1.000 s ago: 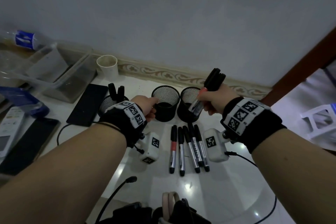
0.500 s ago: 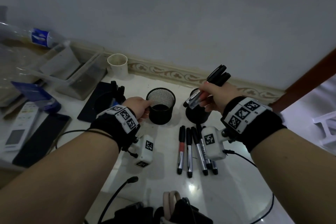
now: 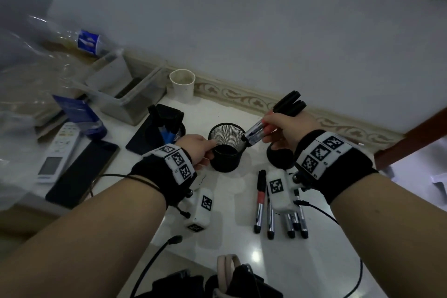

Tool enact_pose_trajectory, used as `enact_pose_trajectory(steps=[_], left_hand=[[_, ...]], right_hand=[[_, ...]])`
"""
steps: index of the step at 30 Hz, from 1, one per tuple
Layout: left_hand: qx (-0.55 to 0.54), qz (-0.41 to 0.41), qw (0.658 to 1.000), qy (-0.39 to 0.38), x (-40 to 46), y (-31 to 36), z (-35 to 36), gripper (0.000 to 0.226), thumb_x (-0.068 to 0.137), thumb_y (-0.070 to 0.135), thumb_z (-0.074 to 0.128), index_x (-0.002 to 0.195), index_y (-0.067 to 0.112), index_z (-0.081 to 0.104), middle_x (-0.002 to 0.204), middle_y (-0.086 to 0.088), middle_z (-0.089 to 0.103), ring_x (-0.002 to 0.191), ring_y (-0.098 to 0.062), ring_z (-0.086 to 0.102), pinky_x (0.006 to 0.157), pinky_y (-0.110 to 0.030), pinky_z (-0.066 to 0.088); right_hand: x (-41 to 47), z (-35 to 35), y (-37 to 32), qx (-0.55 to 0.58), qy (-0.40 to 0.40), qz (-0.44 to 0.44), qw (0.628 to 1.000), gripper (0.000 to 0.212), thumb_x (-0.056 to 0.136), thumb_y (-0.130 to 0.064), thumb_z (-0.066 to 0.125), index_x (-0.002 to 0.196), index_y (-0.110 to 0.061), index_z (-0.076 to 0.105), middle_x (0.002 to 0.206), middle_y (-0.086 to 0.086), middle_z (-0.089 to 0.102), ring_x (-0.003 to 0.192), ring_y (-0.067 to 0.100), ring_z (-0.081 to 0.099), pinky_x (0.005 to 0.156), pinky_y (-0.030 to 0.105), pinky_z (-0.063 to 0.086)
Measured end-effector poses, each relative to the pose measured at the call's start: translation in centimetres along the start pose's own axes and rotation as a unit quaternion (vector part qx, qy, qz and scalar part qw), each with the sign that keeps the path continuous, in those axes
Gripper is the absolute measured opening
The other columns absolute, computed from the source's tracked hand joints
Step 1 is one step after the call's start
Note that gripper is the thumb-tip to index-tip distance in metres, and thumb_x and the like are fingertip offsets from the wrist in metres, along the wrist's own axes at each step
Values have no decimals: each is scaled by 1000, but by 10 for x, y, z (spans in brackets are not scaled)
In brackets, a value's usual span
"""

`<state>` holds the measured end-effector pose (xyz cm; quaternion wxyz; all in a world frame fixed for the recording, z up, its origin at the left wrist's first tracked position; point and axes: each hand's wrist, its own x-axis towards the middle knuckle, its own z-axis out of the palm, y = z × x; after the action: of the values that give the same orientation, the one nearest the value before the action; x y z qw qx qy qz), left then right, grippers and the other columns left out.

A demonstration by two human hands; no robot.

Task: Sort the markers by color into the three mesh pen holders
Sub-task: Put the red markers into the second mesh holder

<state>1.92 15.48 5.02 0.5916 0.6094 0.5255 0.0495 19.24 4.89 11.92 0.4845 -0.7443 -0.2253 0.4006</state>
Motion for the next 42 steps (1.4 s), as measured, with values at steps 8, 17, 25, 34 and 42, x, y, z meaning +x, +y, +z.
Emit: enact_pose_trajectory(steps=[8, 17, 25, 34, 42], left_hand=[[-12, 11, 1000, -26, 1, -8, 3, 33, 93, 40, 48, 74, 15, 58, 69, 0, 62, 58, -15, 56, 57, -25, 45], [-31, 6, 999, -29, 2, -7, -1, 27, 94, 34, 50, 76, 15, 57, 71, -2, 61, 60, -15, 55, 57, -26, 45], [-18, 32, 999, -10, 6, -1, -6, 18, 90, 26, 58, 75, 16, 56, 71, 0, 62, 61, -14, 56, 56, -26, 45], [-20, 37, 999, -17, 6, -1, -5, 17, 89, 26, 59, 76, 16, 56, 69, 0, 61, 61, -15, 55, 60, -27, 45], [-18, 38, 999, -17, 4, 1, -4, 16, 90, 24, 59, 77, 15, 56, 70, 0, 60, 61, -14, 54, 57, -25, 45]], right_hand=[[0, 4, 2, 6, 3, -2, 1000, 25, 87, -20, 57, 67, -8, 64, 47, 2, 63, 46, 17, 63, 42, 22, 48], [6, 19, 4, -11, -8, 13, 1000, 29, 87, -22, 55, 61, -13, 65, 49, 2, 64, 63, 23, 62, 56, 30, 49], [19, 28, 7, -120, -29, 22, 992, 23, 86, -22, 54, 74, -11, 70, 70, 8, 69, 61, 17, 59, 50, 25, 48], [24, 28, 17, -135, -35, 7, 990, 22, 82, -16, 65, 103, -11, 63, 84, 10, 68, 62, 16, 62, 52, 28, 49], [26, 23, 19, -143, -43, 9, 989, 21, 83, -17, 63, 104, -14, 63, 84, 7, 65, 61, 16, 59, 52, 27, 49]])
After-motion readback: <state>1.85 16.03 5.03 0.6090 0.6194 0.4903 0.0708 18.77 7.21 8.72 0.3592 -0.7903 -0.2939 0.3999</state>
